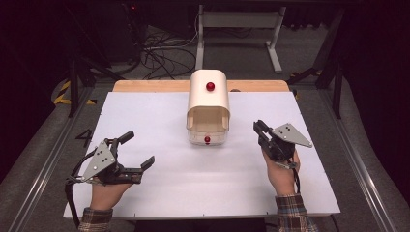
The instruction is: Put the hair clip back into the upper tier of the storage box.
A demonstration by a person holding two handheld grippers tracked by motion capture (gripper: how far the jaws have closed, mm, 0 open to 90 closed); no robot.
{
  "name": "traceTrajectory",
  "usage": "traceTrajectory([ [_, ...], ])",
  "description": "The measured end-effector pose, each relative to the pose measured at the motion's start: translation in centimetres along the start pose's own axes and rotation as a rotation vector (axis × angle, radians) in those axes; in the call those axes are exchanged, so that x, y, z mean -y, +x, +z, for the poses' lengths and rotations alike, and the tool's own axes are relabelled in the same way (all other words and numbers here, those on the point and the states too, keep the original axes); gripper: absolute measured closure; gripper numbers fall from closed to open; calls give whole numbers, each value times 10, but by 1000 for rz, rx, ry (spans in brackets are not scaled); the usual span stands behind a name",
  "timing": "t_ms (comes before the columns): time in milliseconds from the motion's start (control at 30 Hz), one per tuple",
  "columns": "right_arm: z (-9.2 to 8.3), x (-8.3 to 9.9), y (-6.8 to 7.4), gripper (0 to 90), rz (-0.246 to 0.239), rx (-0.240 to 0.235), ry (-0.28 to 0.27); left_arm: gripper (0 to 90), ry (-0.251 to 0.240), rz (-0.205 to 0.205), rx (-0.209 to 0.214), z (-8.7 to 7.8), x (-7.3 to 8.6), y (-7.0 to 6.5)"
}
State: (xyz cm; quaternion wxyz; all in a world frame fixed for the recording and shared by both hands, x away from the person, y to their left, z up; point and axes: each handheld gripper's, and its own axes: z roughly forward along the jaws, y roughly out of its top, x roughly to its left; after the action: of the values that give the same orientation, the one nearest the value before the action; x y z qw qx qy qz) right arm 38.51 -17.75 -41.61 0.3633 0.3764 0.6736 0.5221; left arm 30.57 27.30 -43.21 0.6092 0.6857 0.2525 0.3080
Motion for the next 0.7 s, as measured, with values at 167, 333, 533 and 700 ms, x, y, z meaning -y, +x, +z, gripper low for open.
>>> traceTrajectory([
  [167,-1,-3,4,794,-19,-2,-17,30,4,3,1,0,0,0],
  [333,-3,-6,6,794,-26,-6,-40,29,2,1,0,0,0,0],
  [533,-7,-8,10,794,-21,-45,-93,29,6,1,0,0,0,0],
  [700,-9,-12,14,794,-29,-78,-129,28,5,3,0,0,1,0],
])
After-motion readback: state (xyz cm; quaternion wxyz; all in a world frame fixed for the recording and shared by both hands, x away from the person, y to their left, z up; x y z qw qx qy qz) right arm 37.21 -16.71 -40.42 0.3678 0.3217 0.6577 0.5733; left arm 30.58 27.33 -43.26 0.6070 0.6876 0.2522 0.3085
